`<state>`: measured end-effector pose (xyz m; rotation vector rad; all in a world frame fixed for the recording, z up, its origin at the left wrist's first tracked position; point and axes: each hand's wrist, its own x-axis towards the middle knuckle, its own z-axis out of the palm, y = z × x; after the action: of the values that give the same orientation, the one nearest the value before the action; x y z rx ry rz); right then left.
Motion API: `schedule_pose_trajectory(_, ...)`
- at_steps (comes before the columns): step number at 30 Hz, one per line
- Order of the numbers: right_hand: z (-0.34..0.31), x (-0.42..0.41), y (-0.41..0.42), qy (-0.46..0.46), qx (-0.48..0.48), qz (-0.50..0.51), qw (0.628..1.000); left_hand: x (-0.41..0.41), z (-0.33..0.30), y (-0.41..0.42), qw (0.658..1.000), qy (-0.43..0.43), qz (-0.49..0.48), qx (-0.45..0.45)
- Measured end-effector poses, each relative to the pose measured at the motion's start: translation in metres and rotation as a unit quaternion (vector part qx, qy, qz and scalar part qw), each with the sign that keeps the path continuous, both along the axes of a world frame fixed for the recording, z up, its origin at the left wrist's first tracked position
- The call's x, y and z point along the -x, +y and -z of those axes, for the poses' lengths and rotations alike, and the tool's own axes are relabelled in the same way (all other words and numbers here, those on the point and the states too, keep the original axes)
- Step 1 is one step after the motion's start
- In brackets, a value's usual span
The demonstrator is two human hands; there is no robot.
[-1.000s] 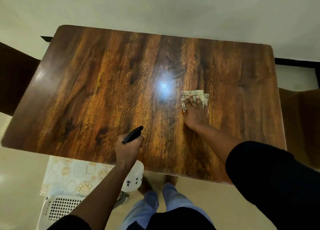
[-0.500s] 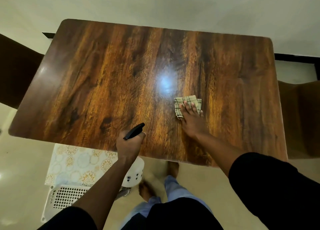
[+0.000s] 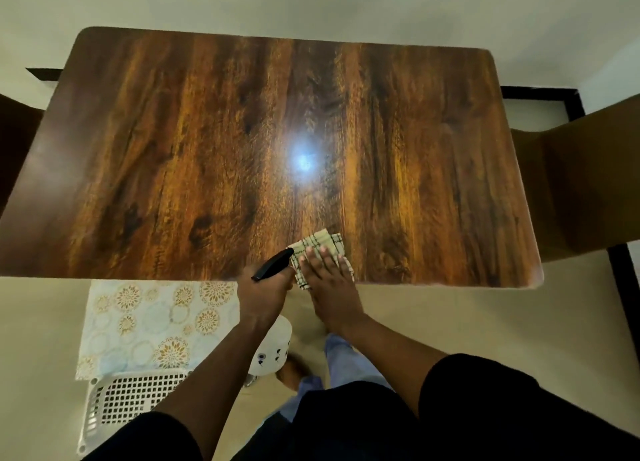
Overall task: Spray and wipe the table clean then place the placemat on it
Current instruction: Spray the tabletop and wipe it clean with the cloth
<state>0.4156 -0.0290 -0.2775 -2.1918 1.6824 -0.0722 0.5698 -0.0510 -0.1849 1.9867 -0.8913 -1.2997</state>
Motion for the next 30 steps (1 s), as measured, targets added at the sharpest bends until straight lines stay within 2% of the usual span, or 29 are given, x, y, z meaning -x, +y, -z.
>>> schedule_pose_trajectory(6,-0.001,0.018,0.008,-0.037,0.023,0.02,0.999,-0.003,-0.002,0.017,0.998,0.009,0.053,0.014)
schedule_pose_trajectory(12,0.006,0.089,0.05,-0.053,0.017,0.148,0.987,0.019,0.002,0.026,0.993,0.018,0.112,0.014)
schedule_pose_trajectory(17,0.008,0.176,0.081,-0.046,0.032,0.274,0.96,0.065,-0.001,0.034,0.99,0.031,0.137,-0.026)
schedule_pose_trajectory(23,0.008,0.293,0.1,-0.029,0.002,0.407,0.913,0.134,-0.003,0.038,0.983,0.031,0.18,-0.018)
schedule_pose_trajectory(27,0.018,0.283,0.102,-0.058,0.02,0.409,0.91,0.181,-0.007,0.038,0.98,0.029,0.197,-0.009)
schedule_pose_trajectory(30,0.016,0.262,0.113,-0.035,0.037,0.292,0.955,0.216,-0.009,0.036,0.977,0.032,0.211,-0.012)
